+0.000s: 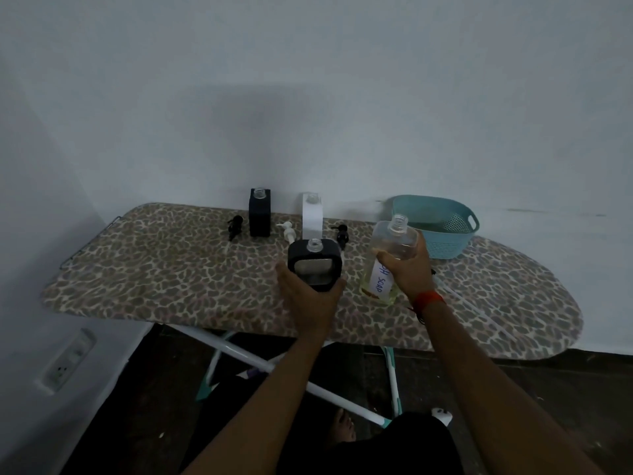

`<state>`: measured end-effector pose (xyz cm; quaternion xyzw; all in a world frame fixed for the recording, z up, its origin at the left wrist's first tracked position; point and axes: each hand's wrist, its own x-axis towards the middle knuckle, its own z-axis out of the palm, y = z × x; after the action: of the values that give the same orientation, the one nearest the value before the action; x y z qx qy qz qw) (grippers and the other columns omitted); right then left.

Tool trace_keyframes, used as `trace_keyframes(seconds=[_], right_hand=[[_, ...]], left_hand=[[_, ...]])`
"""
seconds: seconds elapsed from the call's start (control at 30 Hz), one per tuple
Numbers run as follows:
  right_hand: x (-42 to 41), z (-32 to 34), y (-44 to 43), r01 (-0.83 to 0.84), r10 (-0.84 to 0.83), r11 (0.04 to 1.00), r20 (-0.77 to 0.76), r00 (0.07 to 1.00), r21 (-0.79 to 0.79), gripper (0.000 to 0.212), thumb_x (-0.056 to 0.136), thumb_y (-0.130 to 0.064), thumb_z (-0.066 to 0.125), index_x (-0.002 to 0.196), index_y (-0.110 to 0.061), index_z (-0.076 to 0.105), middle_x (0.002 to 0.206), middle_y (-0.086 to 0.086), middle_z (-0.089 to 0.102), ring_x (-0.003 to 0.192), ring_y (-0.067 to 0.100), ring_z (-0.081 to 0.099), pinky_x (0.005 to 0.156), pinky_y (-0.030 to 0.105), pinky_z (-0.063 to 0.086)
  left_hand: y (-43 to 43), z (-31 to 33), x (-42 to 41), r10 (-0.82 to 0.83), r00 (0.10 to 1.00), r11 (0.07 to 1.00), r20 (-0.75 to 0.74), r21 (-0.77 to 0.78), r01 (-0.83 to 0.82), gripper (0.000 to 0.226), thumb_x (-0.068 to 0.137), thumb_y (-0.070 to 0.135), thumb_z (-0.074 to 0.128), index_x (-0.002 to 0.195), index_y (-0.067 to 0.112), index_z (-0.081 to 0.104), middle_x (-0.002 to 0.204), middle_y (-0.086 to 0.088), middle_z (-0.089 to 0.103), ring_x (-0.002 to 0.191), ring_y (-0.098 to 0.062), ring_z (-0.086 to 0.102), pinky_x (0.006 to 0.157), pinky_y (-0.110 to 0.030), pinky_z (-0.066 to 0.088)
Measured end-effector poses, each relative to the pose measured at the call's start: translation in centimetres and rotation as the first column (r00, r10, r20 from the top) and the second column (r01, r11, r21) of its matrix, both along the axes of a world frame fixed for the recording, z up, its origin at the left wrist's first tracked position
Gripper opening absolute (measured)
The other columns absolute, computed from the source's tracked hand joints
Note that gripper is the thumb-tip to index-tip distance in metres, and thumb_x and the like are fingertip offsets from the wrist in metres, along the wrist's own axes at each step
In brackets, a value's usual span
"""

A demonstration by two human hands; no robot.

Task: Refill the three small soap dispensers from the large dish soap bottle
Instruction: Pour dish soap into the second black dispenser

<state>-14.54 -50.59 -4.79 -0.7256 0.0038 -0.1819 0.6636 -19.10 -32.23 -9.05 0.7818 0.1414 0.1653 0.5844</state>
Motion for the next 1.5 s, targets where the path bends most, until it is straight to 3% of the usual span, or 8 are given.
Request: trace_keyframes(seconds=[0.27, 0.53, 0.63, 0.77, 0.97, 1.17, 1.27, 1.5], right_hand=[[-0.2, 0.1, 0.1, 0.000, 0.000, 1.000, 0.010, 1.000, -0.007, 0.056, 0.075, -0.008, 0.084, 0.119, -0.024, 0.053, 0.113, -0.002, 0.067, 0.100, 0.015, 0.069, 0.085, 0.040, 0.059], [0.2, -0.2, 0.0, -0.001, 0.001, 1.000, 0.002, 1.000, -0.005, 0.057, 0.075, -0.008, 0.084, 0.121, -0.020, 0.053, 0.113, -0.001, 0.067, 0.101, 0.018, 0.068, 0.085, 0.039, 0.058], [0.5, -0.3, -0.2, 0.011, -0.011, 0.999, -0.012, 1.000, -0.045, 0.059, 0.074, -0.012, 0.086, 0.122, -0.022, 0.052, 0.113, -0.003, 0.067, 0.101, 0.017, 0.068, 0.082, 0.034, 0.058], [1.2, 1.0, 0.5, -0.003, -0.013, 0.972, -0.067, 0.998, -0.234, 0.063, 0.069, -0.025, 0.089, 0.119, -0.029, 0.051, 0.107, -0.020, 0.062, 0.098, 0.008, 0.065, 0.078, 0.023, 0.052], [2.1, 3.3, 3.3, -0.131, 0.076, 0.863, -0.131, 0.988, -0.488, 0.059, 0.060, -0.037, 0.088, 0.108, -0.031, 0.054, 0.098, -0.014, 0.066, 0.087, -0.001, 0.062, 0.067, 0.017, 0.046], [2.8, 5.5, 4.3, -0.239, 0.189, 0.672, -0.150, 0.970, -0.700, 0.064, 0.060, -0.032, 0.091, 0.111, -0.025, 0.051, 0.099, 0.000, 0.066, 0.087, 0.019, 0.063, 0.068, 0.030, 0.050], [3.1, 7.0, 4.2, -0.276, 0.233, 0.578, -0.169, 0.958, -0.768, 0.068, 0.055, -0.043, 0.087, 0.110, -0.031, 0.049, 0.096, -0.001, 0.067, 0.084, 0.020, 0.064, 0.066, 0.031, 0.052], [3.8, 9.1, 5.3, -0.317, 0.259, 0.358, -0.233, 0.937, -0.878, 0.072, 0.047, -0.057, 0.074, 0.110, -0.036, 0.045, 0.086, -0.017, 0.058, 0.079, 0.016, 0.062, 0.059, 0.028, 0.044]], left_hand=[[-1.7, 0.7, 3.6, 0.148, 0.986, 0.988, -0.073, 0.060, -0.144, 0.137, 0.064, 0.051, 0.092, 0.160, 0.001, 0.008, 0.166, -0.020, 0.019, 0.153, -0.035, 0.020, 0.126, -0.046, 0.017], [8.3, -0.7, 5.5, -0.464, 0.885, 0.884, 0.044, 0.084, 0.459, 0.108, 0.062, 0.015, 0.097, 0.150, 0.025, 0.036, 0.149, 0.003, 0.048, 0.139, -0.020, 0.046, 0.113, -0.036, 0.045], [11.3, -1.8, 4.9, -0.525, 0.849, 0.851, 0.062, 0.030, 0.524, 0.103, 0.066, -0.003, 0.091, 0.139, 0.041, 0.034, 0.138, 0.018, 0.048, 0.127, 0.003, 0.052, 0.093, -0.010, 0.050], [11.4, -1.6, 3.6, -0.499, 0.862, 0.866, 0.093, 0.014, 0.500, 0.103, 0.059, 0.014, 0.095, 0.140, 0.039, 0.037, 0.136, 0.018, 0.049, 0.120, 0.014, 0.054, 0.091, -0.005, 0.047], [11.2, -1.1, 3.1, -0.441, 0.883, 0.897, 0.161, 0.057, 0.438, 0.107, 0.054, 0.048, 0.090, 0.146, 0.024, 0.040, 0.147, -0.006, 0.049, 0.137, -0.023, 0.049, 0.111, -0.048, 0.046], [11.7, -1.1, 3.5, -0.470, 0.873, 0.882, 0.130, 0.117, 0.457, 0.113, 0.052, 0.051, 0.089, 0.148, 0.017, 0.040, 0.147, -0.009, 0.050, 0.138, -0.028, 0.048, 0.110, -0.057, 0.044], [11.7, -1.3, 3.5, -0.494, 0.855, 0.869, 0.156, 0.115, 0.481, 0.114, 0.054, 0.047, 0.089, 0.151, 0.016, 0.037, 0.150, -0.006, 0.048, 0.140, -0.026, 0.047, 0.113, -0.051, 0.044], [11.5, -1.1, 3.3, -0.540, 0.812, 0.839, 0.222, 0.212, 0.500, 0.105, 0.061, 0.021, 0.098, 0.138, 0.061, 0.039, 0.136, 0.037, 0.051, 0.128, 0.012, 0.051, 0.099, -0.006, 0.042]])
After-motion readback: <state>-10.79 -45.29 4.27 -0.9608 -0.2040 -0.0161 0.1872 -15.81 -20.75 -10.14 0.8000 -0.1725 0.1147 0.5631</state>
